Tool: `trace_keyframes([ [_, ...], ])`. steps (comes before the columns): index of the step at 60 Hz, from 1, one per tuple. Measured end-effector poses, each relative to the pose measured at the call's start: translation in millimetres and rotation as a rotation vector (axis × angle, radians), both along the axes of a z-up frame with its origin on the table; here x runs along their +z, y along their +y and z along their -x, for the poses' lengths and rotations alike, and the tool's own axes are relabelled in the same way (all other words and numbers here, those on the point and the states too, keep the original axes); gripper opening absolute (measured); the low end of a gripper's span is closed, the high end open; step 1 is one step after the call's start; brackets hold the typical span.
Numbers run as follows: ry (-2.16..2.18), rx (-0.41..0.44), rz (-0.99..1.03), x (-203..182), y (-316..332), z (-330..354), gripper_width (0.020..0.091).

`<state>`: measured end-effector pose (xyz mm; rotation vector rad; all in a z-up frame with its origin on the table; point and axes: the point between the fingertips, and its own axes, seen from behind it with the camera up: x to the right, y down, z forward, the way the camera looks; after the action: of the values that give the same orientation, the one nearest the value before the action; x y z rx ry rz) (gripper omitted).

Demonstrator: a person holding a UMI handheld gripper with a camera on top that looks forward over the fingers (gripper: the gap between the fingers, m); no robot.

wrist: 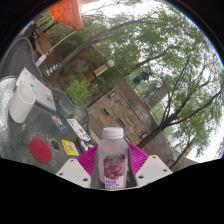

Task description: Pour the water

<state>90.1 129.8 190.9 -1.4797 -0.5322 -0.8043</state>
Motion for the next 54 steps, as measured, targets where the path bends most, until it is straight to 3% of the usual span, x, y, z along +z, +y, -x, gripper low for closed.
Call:
trace_keyframes([
  [10, -0.656, 0.155, 0.026, 17.8, 3.3, 147.2, 0.0448],
  [16, -1.004, 0.228, 0.036, -2.0, 10.0, 194.2, 0.0447],
  [24, -1.46, 0.254, 0.054, -19.9, 16.7, 225.7, 0.0448],
  [43, -1.583, 0.273, 0.07, -24.1, 12.4, 229.8, 0.0451],
  [49, -1.383, 0.269, 0.023, 5.8, 13.9, 234.9, 0.045],
  [54, -1.045, 0.239, -0.033, 54.7, 9.0, 227.0, 0.0449],
])
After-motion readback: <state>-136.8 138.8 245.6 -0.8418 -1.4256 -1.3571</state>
